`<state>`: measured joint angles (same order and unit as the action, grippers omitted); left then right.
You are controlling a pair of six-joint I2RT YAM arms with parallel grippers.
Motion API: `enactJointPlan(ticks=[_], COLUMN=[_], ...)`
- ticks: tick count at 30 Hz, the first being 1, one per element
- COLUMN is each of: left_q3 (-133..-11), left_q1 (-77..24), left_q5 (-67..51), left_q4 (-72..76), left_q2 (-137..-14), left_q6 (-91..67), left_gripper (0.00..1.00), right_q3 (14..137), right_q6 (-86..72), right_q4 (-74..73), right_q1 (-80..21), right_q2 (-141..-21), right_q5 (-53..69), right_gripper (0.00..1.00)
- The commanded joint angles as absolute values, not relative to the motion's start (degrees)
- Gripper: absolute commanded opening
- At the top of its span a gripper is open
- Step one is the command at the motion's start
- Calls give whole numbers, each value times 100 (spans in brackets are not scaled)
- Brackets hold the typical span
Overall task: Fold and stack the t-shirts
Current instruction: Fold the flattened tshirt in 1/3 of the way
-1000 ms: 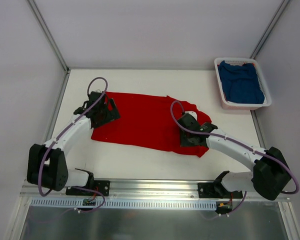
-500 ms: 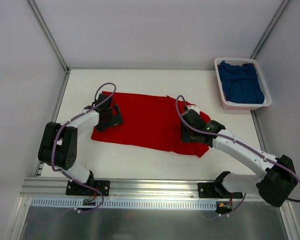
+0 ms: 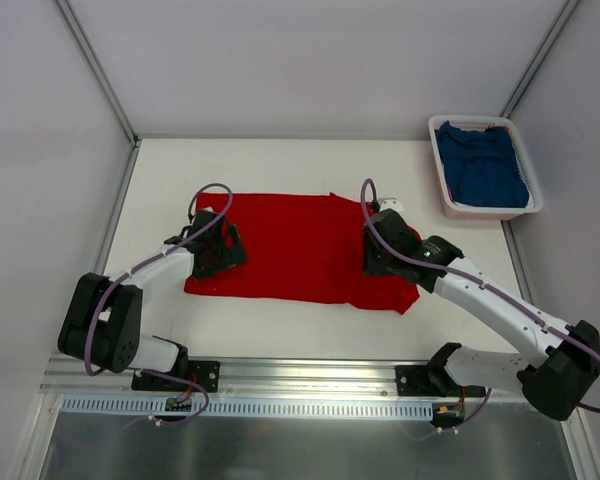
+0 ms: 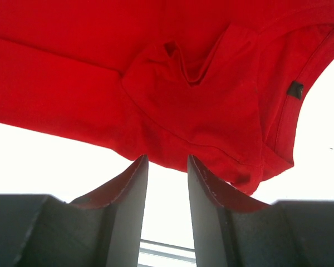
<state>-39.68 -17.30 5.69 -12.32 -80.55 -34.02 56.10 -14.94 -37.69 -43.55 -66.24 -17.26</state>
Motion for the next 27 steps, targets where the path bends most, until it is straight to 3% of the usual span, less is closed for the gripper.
enactJointPlan(ticks=[1,15,27], left_q3=[-3517,-3234,-5325], left_q1=[-1854,-2039,-2039], left_q5=[519,483,975], left_q4=[-1652,-2047,-2522], left_q2=[-7823,-6768,-6793], left_q6=[-3779,-4052,-3367], left_gripper=[99,99,99], right_q3=[5950,6143,6556], right_q6=[-1354,-1248,-914], right_q4=[-3955,-4008,-3946], right_q1=[-4368,-4307,-4017], right_q2=[-6425,-6442,-7083], right_q5=[-1872,-1916,-1881], right_gripper=[38,39,40])
